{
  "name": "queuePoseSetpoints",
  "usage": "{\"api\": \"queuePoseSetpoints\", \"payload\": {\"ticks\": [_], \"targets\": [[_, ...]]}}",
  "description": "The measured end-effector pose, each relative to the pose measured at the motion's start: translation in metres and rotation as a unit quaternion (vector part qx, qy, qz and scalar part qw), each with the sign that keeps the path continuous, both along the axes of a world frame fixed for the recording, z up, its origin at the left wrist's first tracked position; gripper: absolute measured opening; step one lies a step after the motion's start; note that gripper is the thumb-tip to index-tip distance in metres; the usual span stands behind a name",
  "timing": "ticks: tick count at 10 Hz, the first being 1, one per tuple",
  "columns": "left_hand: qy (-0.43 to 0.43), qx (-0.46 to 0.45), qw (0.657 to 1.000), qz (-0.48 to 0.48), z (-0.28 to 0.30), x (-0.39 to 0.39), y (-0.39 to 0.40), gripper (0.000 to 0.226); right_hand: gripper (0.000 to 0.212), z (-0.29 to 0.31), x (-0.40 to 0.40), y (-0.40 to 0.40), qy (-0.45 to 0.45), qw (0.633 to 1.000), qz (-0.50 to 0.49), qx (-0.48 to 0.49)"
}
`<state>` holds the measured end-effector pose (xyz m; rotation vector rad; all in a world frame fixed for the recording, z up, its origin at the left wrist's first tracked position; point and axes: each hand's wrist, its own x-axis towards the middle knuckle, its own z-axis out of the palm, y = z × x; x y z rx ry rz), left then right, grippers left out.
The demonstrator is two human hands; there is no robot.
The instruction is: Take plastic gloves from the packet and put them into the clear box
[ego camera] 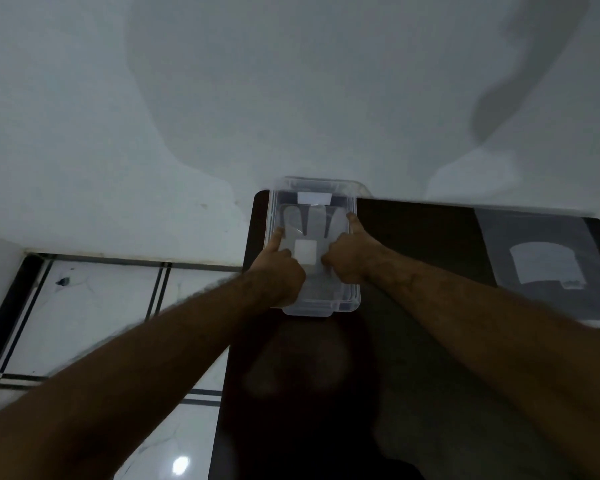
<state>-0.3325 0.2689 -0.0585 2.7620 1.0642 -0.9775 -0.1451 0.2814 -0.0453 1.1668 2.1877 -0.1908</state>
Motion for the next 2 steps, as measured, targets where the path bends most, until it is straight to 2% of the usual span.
{"api": "queuePoseSetpoints", "payload": {"ticks": [1, 2], "targets": [[-0.027, 0.012, 0.999, 0.029, 0.018, 0.002, -0.011, 0.033, 0.032, 0.010, 0.008, -0.008, 0.080, 0.995, -0.015, 0.050], [-0.100, 0.060, 0.989, 0.091, 0.053, 0.011, -0.020, 0.030, 0.033, 0.033, 0.024, -0.022, 0.164, 0.975, -0.049, 0.144]]}}
